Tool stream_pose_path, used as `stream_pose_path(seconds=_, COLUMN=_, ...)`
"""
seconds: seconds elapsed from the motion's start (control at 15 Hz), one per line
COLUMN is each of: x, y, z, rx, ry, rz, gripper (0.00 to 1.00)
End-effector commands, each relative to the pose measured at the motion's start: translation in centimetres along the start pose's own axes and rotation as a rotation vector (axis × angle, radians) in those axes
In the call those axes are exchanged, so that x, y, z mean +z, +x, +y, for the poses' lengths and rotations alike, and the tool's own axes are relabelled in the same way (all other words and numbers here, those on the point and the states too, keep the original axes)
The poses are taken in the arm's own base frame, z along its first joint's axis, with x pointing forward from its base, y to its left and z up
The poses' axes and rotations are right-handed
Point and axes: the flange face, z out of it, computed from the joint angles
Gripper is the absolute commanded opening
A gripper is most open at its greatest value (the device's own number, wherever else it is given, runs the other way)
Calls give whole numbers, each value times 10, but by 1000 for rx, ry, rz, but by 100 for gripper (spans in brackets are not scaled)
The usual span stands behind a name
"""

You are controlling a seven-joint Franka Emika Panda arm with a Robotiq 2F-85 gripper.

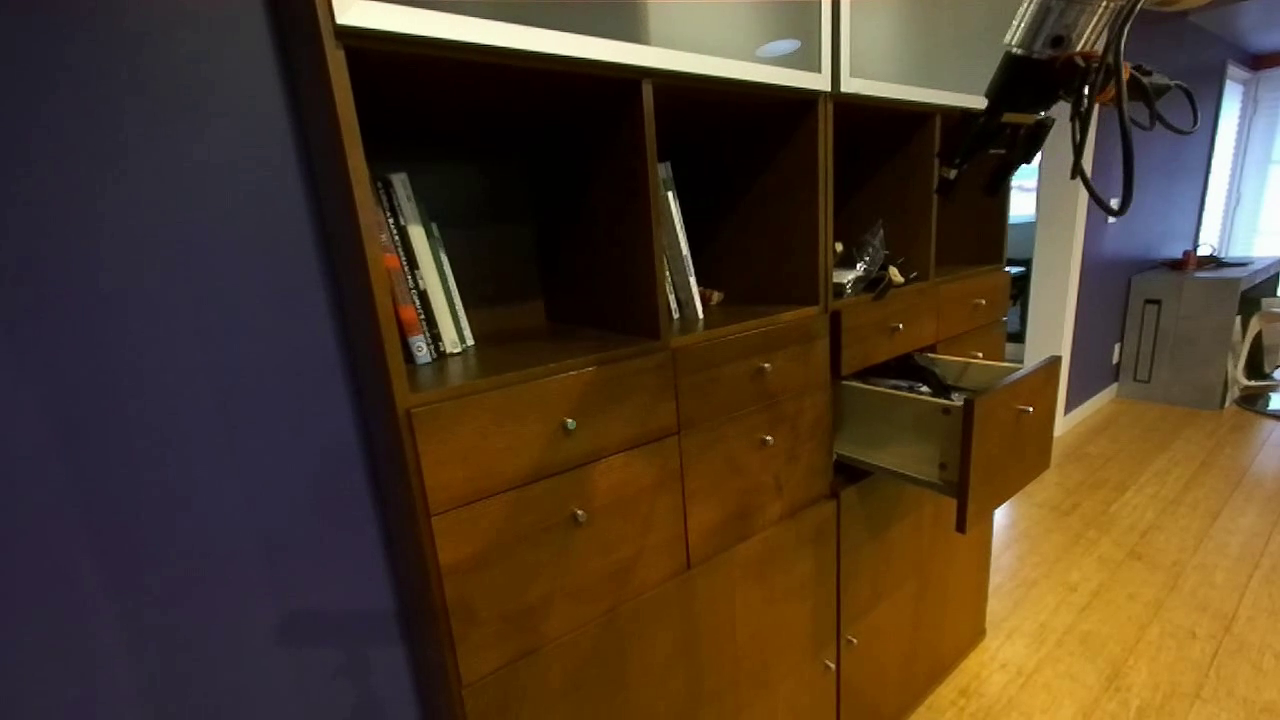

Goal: Remove the plastic from the open drawer and put it on the shelf above the open drawer.

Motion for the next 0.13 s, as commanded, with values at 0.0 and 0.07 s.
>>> stream_pose_path(seconds=0.0, x=-1, y=-1, z=0, rx=0, ry=1, rz=-1, gripper=100)
stream_pose_path(seconds=0.07, x=0, y=-1, z=0, rx=-1, ry=1, rz=-1, gripper=100)
